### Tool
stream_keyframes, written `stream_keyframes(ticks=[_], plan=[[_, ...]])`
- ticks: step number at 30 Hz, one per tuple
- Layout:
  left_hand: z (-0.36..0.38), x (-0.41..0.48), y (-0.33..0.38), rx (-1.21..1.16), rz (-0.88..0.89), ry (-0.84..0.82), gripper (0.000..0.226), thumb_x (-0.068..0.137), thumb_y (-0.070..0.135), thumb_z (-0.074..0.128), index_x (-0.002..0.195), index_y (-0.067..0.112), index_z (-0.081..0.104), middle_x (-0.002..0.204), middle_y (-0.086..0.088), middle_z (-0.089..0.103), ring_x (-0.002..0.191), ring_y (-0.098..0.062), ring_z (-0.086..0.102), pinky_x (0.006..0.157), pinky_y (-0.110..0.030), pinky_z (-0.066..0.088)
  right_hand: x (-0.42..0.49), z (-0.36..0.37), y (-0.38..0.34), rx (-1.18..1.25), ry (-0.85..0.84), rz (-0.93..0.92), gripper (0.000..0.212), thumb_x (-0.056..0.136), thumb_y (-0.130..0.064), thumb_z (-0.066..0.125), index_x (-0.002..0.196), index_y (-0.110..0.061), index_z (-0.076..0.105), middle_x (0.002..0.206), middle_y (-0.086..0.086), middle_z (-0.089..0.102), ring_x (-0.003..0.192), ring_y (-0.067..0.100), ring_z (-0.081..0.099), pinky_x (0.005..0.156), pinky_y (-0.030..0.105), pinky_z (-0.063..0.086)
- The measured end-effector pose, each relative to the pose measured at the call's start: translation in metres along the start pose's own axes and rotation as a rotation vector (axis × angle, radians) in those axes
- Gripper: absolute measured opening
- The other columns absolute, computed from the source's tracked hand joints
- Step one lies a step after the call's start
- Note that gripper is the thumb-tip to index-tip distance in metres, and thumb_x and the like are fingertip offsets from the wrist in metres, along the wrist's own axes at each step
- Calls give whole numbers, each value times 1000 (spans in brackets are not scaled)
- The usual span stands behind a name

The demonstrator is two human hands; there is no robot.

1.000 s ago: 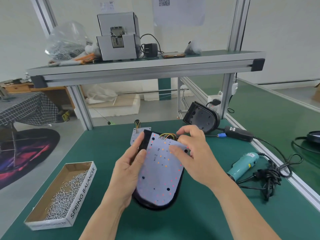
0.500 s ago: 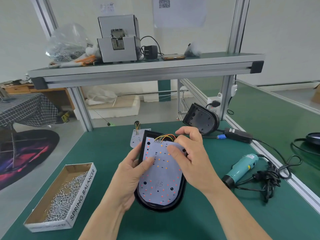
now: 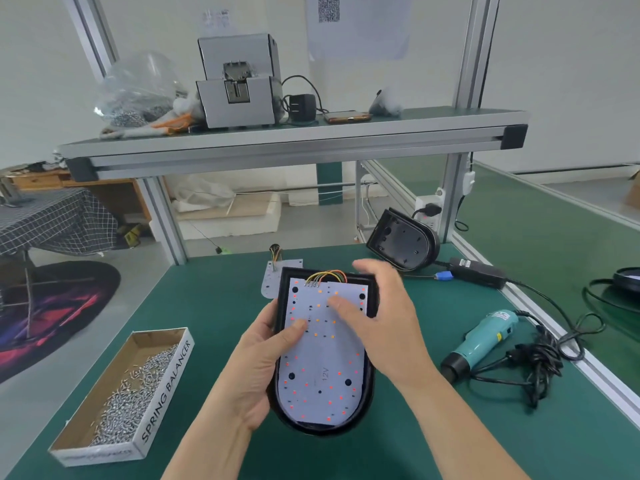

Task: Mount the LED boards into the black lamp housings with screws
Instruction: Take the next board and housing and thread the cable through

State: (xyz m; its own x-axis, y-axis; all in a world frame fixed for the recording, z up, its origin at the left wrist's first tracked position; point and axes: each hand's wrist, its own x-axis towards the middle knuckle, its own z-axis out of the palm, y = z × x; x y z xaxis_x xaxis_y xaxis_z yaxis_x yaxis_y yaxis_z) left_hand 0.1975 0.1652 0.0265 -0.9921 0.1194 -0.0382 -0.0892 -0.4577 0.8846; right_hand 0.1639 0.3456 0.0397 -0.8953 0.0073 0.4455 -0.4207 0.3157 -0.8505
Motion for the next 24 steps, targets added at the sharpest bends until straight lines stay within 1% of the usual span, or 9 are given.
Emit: stream_keyframes(ticks=[4, 8, 11, 13, 16, 18, 20, 22, 24], plan=[[3, 0, 7, 53, -28, -16, 45, 77, 15, 77, 121, 21, 66, 124, -18, 69, 105, -36, 71, 79, -44, 60, -1, -5, 4, 56, -159, -48, 35, 89, -33, 71, 122, -36, 61, 116, -23, 64, 112, -4, 58, 88, 9, 43], [1, -2, 10, 63, -25, 16, 47, 75, 15, 77, 121, 21, 67, 124, -15, 70, 108, -36, 70, 80, -45, 60, 4, -15, 12, 602, -219, 327, 34, 106, -37, 41, 127, -31, 67, 124, 6, 70, 97, 19, 58, 68, 27, 45], [2, -5, 11, 64, -43, -1, 49, 76, 16, 77, 124, 17, 65, 123, -17, 70, 107, -38, 70, 79, -46, 60, -5, -7, 15, 584, -372, 528, 48, 100, -57, 41, 112, -28, 77, 120, 5, 74, 104, 17, 69, 89, 34, 54], [3, -6, 11, 46, -62, 3, 49, 75, 16, 78, 122, 14, 66, 121, -19, 70, 102, -38, 71, 76, -45, 60, -10, 0, 11, 634, -381, 568, 48, 96, -63, 45, 99, -33, 81, 109, -1, 77, 101, 13, 73, 89, 34, 55], [6, -9, 10, -11, -74, 2, 50, 68, 21, 87, 115, 11, 70, 119, -22, 70, 97, -39, 72, 74, -47, 59, -19, 9, 10, 470, -359, 491, 34, 92, -48, 58, 89, -23, 80, 92, 2, 77, 80, 10, 68, 83, 42, 54], [9, -10, 7, -53, -92, 28, 60, 62, 22, 89, 116, 7, 69, 118, -25, 70, 94, -41, 73, 73, -49, 59, -26, 15, 15, 354, -344, 397, 25, 98, -22, 55, 102, -4, 71, 104, 21, 71, 84, 25, 63, 90, 51, 52], [10, -11, 4, -74, -98, 68, 64, 63, 18, 90, 120, 4, 65, 116, -26, 70, 93, -42, 73, 72, -50, 59, -30, 19, 14, 342, -299, 444, 21, 102, -18, 48, 90, -13, 64, 91, 9, 67, 78, 19, 58, 80, 37, 52], [8, -11, 4, -48, -68, 111, 58, 64, 13, 89, 116, 4, 66, 111, -26, 72, 87, -41, 74, 68, -48, 60, -27, 16, 8, 238, -365, 373, 17, 90, -27, 53, 76, -18, 54, 79, -4, 58, 72, 18, 47, 73, 35, 45], [5, -10, 6, -9, -25, 133, 46, 68, 8, 85, 110, 4, 67, 107, -25, 73, 82, -39, 74, 64, -46, 59, -25, 11, 12, 81, -432, 238, 11, 90, -26, 55, 87, -18, 61, 93, -4, 63, 82, 21, 54, 83, 37, 48]])
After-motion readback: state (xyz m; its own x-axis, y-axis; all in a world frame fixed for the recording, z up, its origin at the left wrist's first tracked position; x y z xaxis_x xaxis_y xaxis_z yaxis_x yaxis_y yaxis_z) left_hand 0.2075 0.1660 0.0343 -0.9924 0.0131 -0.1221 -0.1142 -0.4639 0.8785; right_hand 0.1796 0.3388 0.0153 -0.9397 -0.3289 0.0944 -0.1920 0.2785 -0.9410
